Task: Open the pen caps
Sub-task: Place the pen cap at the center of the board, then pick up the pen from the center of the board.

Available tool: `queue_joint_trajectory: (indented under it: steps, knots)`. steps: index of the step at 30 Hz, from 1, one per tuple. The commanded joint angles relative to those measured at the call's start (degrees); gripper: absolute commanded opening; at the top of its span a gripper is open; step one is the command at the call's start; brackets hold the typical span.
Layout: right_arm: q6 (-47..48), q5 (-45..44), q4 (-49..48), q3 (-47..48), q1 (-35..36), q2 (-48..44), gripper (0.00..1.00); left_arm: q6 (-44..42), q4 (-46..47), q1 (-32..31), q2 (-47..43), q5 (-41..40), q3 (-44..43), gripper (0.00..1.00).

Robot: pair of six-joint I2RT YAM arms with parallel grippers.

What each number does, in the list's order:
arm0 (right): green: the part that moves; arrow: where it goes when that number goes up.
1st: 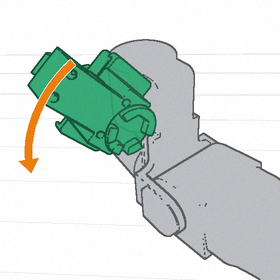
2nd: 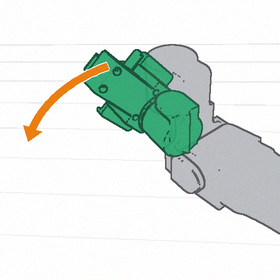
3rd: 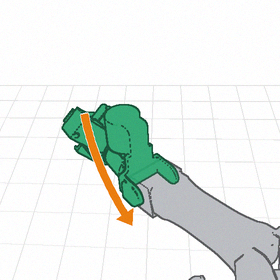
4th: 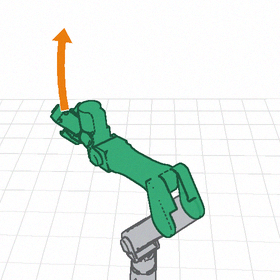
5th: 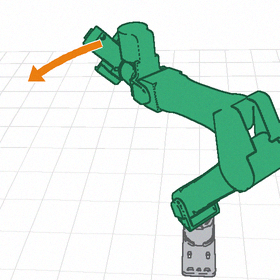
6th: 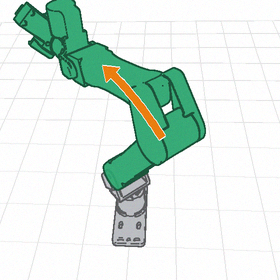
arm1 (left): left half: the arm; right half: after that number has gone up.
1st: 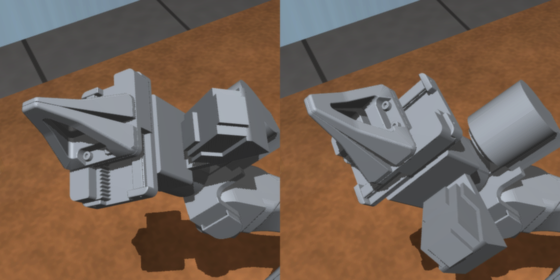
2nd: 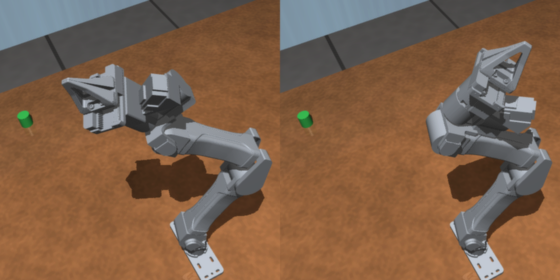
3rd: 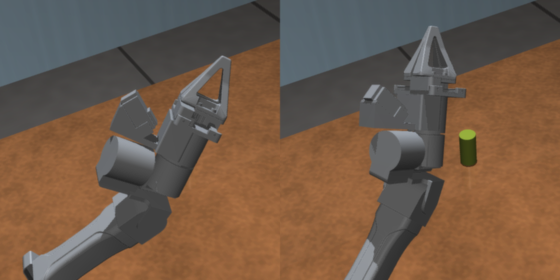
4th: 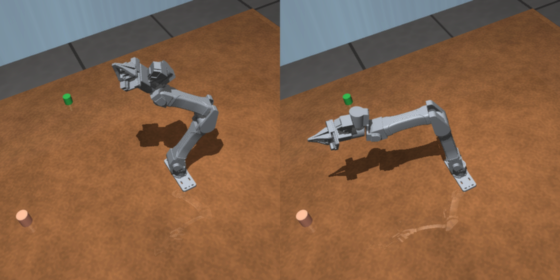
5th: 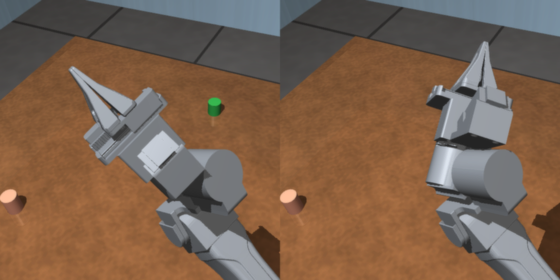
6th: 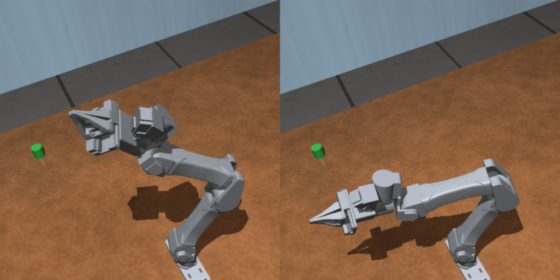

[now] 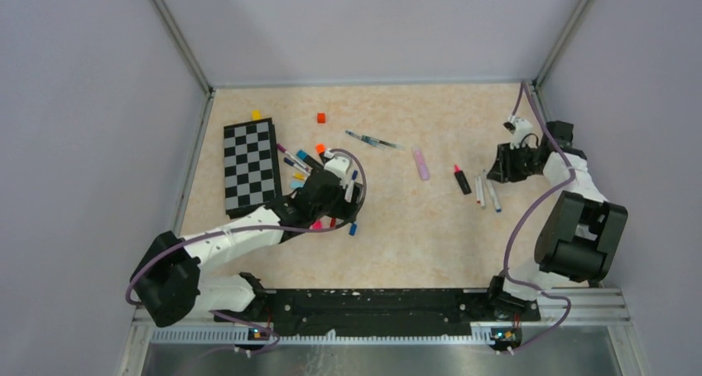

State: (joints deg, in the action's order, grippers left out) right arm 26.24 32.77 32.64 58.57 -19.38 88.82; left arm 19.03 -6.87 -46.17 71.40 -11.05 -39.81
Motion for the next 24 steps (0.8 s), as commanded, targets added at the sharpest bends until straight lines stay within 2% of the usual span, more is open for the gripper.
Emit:
queue_joint_trajectory:
  steps: [1, 5, 7, 10, 12, 15, 24]
  knots:
    - [1.88, 10.04, 1.94, -0.36, -0.53, -5.81, 0.36, -6.43, 3.83, 3.36, 0.68, -1.99, -4.07, 0.98]
    - [0.43, 22.62, 2.23, -1.75, -0.57, -10.40, 0.39, -8.01, 3.89, 7.59, 5.28, 3.40, -7.37, 0.98]
    - [-0.32, 28.42, 0.14, -4.23, -0.53, -13.33, 0.40, -8.90, 3.40, 8.27, 8.08, 4.02, -9.65, 0.95]
    - [-4.22, 32.82, -6.43, -9.31, -0.52, -18.24, 0.45, -10.48, 2.73, 8.97, 12.96, 4.81, -13.16, 0.81]
    - [-6.76, 34.45, -10.69, -11.84, -0.57, -21.28, 0.48, -11.24, 2.12, 9.16, 16.26, 4.88, -15.62, 0.71]
    - [-8.10, 36.39, -13.31, -13.37, -0.45, -22.67, 0.49, -11.79, 0.36, 9.36, 21.26, 4.57, -19.71, 0.66]
    - [-7.58, 34.73, -12.02, -12.56, 1.26, -21.80, 0.49, -12.35, -7.13, 9.61, 33.68, 3.43, -31.28, 0.51]
